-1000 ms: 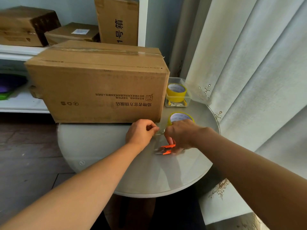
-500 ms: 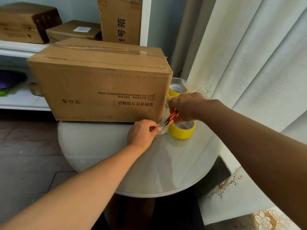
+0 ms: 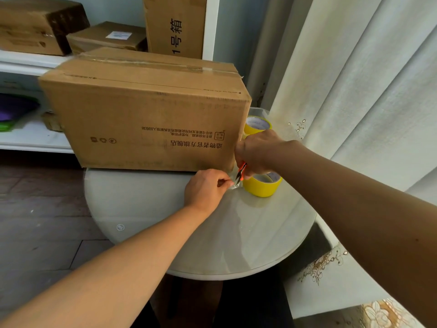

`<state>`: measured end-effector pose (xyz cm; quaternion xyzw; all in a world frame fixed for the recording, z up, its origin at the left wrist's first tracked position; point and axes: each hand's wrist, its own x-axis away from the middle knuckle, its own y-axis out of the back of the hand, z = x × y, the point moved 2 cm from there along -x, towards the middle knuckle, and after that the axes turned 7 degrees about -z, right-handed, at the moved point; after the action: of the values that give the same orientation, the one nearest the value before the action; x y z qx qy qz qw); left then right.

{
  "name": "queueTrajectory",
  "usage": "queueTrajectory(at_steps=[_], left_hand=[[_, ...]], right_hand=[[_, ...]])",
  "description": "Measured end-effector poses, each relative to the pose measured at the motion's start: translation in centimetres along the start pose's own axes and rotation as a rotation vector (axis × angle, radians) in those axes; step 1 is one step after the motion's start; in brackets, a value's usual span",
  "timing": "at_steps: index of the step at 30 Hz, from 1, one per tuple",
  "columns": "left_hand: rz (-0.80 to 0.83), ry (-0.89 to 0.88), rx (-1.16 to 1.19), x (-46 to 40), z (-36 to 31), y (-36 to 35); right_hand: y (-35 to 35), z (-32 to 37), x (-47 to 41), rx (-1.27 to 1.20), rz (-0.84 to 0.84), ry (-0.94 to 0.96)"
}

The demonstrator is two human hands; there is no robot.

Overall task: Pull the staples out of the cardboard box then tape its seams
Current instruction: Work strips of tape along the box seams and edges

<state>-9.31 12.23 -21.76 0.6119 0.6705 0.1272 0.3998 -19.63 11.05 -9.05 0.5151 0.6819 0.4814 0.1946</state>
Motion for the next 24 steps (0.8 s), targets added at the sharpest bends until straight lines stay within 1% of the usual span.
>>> queueTrajectory(at_steps=[5,8,12,18,24], left_hand=[[0.01,0.005,0.025,0.0,0.2,0.1],[0.019,0.028,0.054,-0.1,0.2,0.1],[0.025,0.1,0.133,-0.2,0.7,-0.2],[0.016,0.153,0.222,-0.2,1.1,-0.4],[0.016,0.183,0.246,-0.3,1.4,-0.6]], right_hand=[[-0.8,0.8,-0.4,0.052,-0.056,-0.004],[-1.4,0.9,-0.2,0.06,-0.032,-0.015],[-1.2,0.5,0.0,0.033,-0.008,-0.035],[-0.9,0.8,-0.5,0.029,-0.087,-0.021],[-0.7,0.8,-0.5,0.019,-0.111,-0.043]])
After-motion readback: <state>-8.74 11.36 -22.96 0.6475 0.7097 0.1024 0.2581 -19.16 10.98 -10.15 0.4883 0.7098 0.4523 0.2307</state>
